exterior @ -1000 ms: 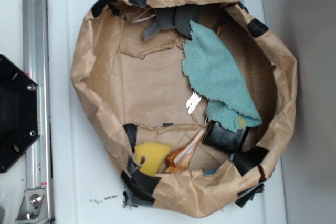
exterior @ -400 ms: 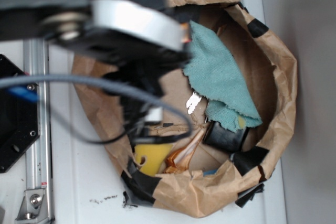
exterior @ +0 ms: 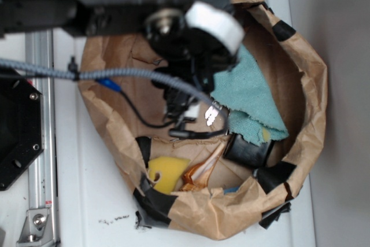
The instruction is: Grab the gray animal.
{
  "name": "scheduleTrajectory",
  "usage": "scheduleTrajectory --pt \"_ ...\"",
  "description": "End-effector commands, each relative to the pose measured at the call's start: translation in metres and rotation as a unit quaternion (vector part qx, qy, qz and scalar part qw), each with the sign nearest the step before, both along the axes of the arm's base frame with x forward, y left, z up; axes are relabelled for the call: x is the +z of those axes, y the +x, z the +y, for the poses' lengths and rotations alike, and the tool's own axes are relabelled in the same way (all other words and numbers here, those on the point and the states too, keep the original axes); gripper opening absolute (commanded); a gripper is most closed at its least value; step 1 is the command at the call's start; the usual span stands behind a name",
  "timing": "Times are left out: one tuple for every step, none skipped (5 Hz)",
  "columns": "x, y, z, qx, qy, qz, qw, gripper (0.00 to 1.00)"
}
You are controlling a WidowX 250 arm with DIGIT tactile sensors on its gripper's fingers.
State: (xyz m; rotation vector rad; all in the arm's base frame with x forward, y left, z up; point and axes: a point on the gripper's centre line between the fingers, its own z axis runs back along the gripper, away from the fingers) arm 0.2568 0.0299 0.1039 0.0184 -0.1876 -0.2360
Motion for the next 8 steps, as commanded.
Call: scheduleTrajectory --pt "-0.021 0.019 0.029 -0.024 0.045 -0.049 0.997 1.00" --pt "-0.020 0.028 0.054 0.001 0.058 -0.038 0.998 1.00" --pt "-0.031 0.032 0.067 0.009 0.089 -0.003 0.996 1.00" --pt "-0.042 0.044 0.055 -0.015 0.085 0.036 0.996 1.00" --pt "-0.038 0.034 0.039 0.031 0.042 0.057 0.997 1.00" --pt "-0.038 0.034 0.039 0.031 0.042 0.057 0.997 1.00" --pt "-0.038 0.034 0.039 0.031 0.042 0.057 0.997 1.00" --pt "-0.038 0.034 0.039 0.031 0.042 0.057 0.997 1.00"
